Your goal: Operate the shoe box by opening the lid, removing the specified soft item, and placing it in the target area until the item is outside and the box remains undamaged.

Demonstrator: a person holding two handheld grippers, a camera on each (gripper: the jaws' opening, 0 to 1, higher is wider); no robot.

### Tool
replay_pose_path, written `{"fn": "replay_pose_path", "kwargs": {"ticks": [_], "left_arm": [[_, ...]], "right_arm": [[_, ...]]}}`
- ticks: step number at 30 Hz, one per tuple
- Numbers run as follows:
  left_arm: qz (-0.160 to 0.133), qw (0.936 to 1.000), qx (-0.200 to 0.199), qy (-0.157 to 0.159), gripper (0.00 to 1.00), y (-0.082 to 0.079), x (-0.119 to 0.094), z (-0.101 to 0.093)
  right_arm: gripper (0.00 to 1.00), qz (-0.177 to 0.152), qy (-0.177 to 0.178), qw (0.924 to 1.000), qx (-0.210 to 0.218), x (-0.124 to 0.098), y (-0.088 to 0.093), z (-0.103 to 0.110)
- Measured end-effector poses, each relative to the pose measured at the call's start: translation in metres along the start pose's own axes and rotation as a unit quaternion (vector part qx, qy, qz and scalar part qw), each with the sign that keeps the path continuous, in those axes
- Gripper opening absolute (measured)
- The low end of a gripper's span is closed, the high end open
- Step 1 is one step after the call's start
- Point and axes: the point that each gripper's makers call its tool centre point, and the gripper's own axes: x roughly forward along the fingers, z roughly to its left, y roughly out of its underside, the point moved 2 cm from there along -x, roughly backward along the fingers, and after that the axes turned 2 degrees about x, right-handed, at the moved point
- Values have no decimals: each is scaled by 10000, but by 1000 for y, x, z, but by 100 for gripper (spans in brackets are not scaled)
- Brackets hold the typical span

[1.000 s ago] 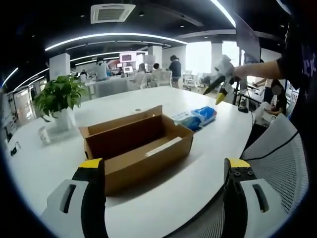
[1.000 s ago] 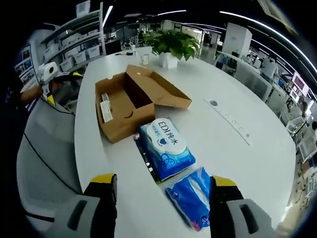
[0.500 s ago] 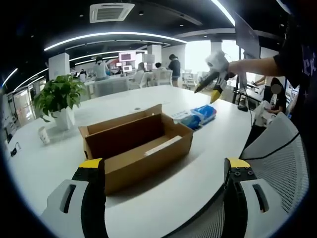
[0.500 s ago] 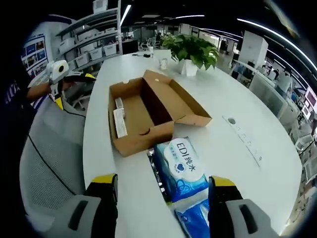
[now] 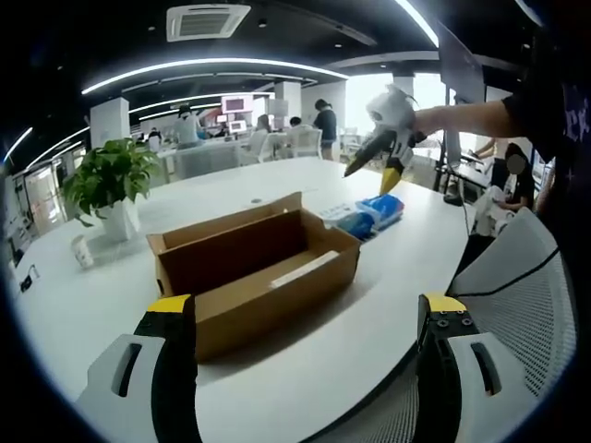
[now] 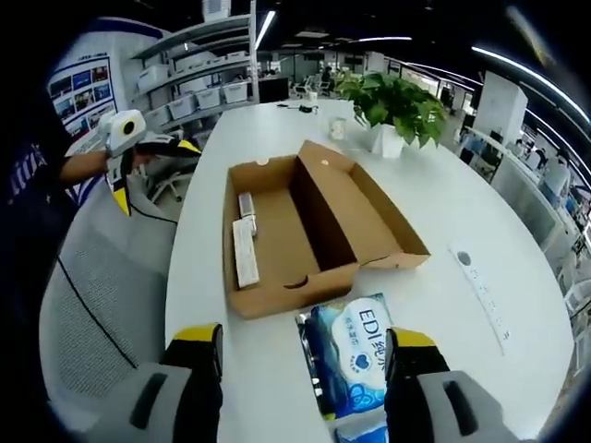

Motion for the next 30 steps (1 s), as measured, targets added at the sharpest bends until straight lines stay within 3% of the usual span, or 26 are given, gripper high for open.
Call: {"fn": "replay_pose_path", "kwargs": {"ticks": [30], "left_arm": [[52,10000,16,22,99,2,1,0]], "right_arm": [[64,174,-620,9972,-384,57,-22,10]]}}
